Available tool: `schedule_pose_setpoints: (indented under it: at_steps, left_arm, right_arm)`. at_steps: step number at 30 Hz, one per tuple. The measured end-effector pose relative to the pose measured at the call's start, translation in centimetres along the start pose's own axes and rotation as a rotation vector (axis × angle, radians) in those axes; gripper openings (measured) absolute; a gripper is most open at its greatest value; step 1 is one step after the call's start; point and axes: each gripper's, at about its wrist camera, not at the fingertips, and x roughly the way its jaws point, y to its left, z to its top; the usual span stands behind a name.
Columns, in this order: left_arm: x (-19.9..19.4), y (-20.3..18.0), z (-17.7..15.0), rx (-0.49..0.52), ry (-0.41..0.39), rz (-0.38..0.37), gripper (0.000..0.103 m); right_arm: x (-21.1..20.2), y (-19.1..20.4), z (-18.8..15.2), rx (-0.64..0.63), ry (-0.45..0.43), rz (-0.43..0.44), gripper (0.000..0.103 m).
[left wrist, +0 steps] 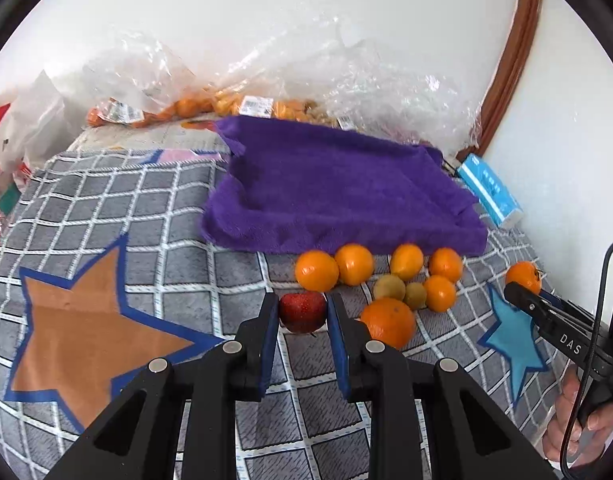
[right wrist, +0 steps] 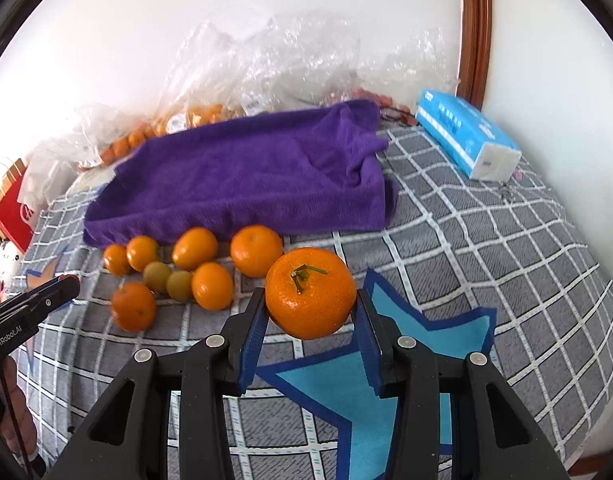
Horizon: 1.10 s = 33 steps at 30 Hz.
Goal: Organize fruits
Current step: 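Close the left tool on the red fruit while the right tool closes on the large orange, then lift and carry the red fruit and the orange over the purple towel with both tools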
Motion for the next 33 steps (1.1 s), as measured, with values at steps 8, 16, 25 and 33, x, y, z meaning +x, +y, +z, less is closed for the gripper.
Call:
schedule_pose_setpoints:
  at_steps: [8,16,25,33]
  left_arm:
    - [-2.7,0.7,2.4,-0.034,-0.051,0.003,0.023]
    - [-3.8,0.9,4.7,-0.038,-0.071,0.005,0.023]
    - [-4.0,1.4,6.8,-0.036,-0.090,0.003,0.023]
    - [-3.1,1.5,8.9,-0.028,-0.096,0.000,0.023]
  right_arm:
    - [-2.0,1.0,2.0,-0.012,-0.040,0.014,0.043]
    - [-3.2,2.3,3.9,-0.022,-0.071,0.011,0.043]
    - [-3.3,2.7,6.0,-0.001,-0.083,0.017,0.043]
    - [-2.6,2.8,8.3,0.001,-0.093,-0.001,0.043]
